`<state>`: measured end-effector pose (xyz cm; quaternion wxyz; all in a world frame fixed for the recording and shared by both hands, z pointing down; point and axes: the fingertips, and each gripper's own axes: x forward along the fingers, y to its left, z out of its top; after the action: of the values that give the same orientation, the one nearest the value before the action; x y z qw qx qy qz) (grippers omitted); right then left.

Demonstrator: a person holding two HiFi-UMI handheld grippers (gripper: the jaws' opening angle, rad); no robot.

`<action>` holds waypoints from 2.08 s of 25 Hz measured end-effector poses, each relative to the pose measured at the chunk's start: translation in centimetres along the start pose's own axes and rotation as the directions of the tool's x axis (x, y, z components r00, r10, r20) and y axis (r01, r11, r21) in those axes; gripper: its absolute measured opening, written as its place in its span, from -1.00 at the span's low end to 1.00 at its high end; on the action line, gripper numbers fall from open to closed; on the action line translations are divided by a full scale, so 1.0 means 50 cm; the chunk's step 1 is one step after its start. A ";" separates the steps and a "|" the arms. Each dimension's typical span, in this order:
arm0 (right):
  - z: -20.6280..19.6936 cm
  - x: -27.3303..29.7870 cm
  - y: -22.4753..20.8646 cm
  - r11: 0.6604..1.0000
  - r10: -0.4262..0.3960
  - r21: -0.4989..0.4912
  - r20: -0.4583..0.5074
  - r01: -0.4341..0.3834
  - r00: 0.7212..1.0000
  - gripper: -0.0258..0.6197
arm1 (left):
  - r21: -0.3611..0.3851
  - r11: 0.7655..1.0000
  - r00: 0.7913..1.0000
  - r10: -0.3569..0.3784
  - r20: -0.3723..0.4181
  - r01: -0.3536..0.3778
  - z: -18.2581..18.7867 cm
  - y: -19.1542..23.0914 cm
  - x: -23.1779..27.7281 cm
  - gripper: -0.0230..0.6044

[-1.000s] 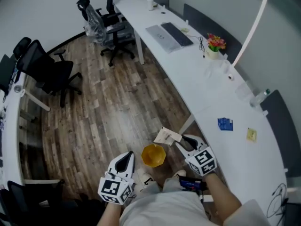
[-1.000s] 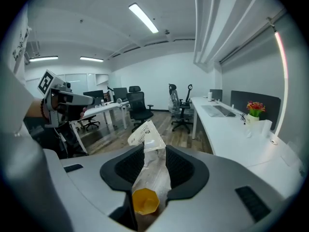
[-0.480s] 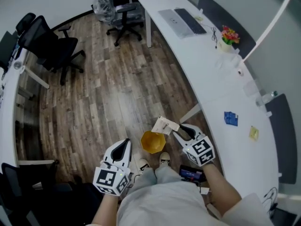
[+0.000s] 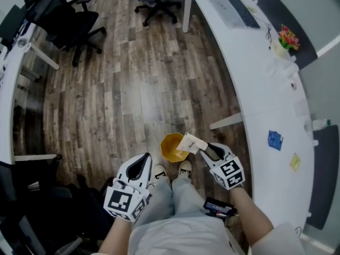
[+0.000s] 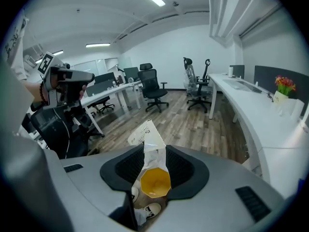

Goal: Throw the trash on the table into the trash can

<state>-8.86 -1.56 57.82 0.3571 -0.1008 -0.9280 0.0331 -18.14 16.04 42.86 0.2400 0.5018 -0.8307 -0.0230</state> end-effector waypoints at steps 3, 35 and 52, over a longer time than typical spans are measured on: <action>-0.069 0.057 0.001 1.000 0.030 0.011 -0.037 -0.029 0.999 -0.44 | -0.035 0.999 0.999 0.012 -0.036 -0.013 -0.060 0.009 0.015 -0.92; -0.452 0.394 -0.004 0.995 0.099 0.037 -0.253 -0.093 0.962 -0.15 | -0.104 0.990 0.984 0.076 -0.160 -0.093 -0.373 0.144 0.104 -0.92; -0.001 -0.074 -0.061 1.000 -0.024 0.000 0.080 0.025 0.996 -0.23 | -0.019 1.000 0.995 -0.014 -0.095 0.012 -0.083 0.034 0.066 -0.92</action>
<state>-6.67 -5.34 55.84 0.3200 -0.0882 -0.9428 0.0323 -19.06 14.92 48.26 0.2839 0.5054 -0.8148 -0.0083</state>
